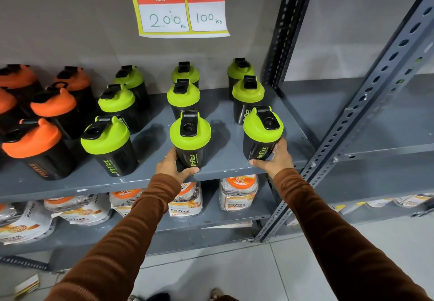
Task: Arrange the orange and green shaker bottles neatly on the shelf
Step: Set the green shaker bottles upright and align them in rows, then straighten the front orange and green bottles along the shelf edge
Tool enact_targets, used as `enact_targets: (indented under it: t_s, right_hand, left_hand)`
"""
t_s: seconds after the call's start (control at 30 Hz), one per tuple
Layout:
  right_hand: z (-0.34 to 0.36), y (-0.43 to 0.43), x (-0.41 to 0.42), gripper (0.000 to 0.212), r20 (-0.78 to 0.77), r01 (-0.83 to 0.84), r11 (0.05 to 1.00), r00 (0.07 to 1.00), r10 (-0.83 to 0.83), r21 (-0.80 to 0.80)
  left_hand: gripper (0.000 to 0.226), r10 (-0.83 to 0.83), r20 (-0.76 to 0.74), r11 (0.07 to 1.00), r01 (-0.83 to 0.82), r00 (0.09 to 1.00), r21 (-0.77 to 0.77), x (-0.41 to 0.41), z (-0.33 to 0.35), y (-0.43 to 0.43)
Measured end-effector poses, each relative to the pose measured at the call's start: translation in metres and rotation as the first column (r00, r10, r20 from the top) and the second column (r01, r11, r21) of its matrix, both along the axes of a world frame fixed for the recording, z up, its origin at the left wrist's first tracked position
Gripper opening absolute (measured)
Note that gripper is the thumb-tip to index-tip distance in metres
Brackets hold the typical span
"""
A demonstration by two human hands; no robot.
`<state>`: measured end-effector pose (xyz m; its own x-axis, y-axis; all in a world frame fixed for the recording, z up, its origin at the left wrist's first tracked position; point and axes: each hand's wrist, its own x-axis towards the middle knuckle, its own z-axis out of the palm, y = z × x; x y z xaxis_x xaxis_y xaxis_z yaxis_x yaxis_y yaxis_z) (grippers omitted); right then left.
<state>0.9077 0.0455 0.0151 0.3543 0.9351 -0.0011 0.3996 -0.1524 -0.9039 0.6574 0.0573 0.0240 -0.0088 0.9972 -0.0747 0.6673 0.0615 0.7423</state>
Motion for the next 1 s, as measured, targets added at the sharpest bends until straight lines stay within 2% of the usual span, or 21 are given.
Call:
enact_targets:
  t_s: [0.33, 0.47, 0.57, 0.63, 0.7, 0.77, 0.83, 0.9, 1.0]
  right_hand:
    - [-0.001, 0.001, 0.003, 0.090, -0.002, 0.006, 1.000, 1.000, -0.006, -0.026]
    - [-0.004, -0.001, 0.003, 0.099, -0.008, -0.006, 1.000, 1.000, 0.006, -0.019]
    - [-0.004, -0.008, 0.000, 0.108, -0.050, 0.002, 0.999, 0.999, 0.000, 0.042]
    - [-0.011, -0.017, -0.009, 0.109, -0.096, 0.092, 0.989, 0.992, -0.081, 0.118]
    - [-0.021, -0.030, -0.028, 0.097, -0.057, 0.212, 0.958, 0.977, -0.205, 0.191]
    - [-0.031, -0.045, -0.054, 0.071, 0.043, 0.233, 0.920, 0.965, -0.259, 0.315]
    - [-0.034, -0.058, -0.086, 0.043, 0.145, 0.091, 0.902, 0.975, -0.167, 0.421]
    - [-0.032, -0.065, -0.122, 0.022, 0.248, -0.143, 0.876, 0.968, 0.028, 0.460]
    - [-0.024, -0.059, -0.180, 0.016, 0.292, -0.346, 0.815, 0.929, 0.228, 0.465]
  left_hand:
    - [0.065, 0.003, 0.002, 1.000, -0.003, 1.000, 0.003, 0.001, -0.004, 0.003]
    - [0.066, -0.002, 0.005, 1.000, 0.002, 1.000, 0.022, -0.001, -0.007, 0.004]
    - [0.076, -0.038, 0.031, 0.996, 0.035, 0.999, 0.076, -0.003, -0.010, 0.003]
    - [0.089, -0.057, 0.075, 0.990, 0.047, 0.996, 0.131, -0.009, -0.015, 0.001]
    - [0.093, -0.066, 0.083, 0.980, 0.049, 0.994, 0.191, -0.018, -0.025, -0.005]
    - [0.076, -0.078, 0.033, 0.958, 0.065, 0.996, 0.279, -0.028, -0.038, -0.019]
    - [0.054, -0.080, -0.002, 0.927, 0.075, 0.997, 0.368, -0.039, -0.050, -0.034]
    - [0.045, -0.067, 0.027, 0.907, 0.049, 0.997, 0.419, -0.050, -0.058, -0.044]
    - [0.043, 0.056, 0.075, 0.856, -0.086, 0.996, 0.509, -0.079, -0.060, -0.047]
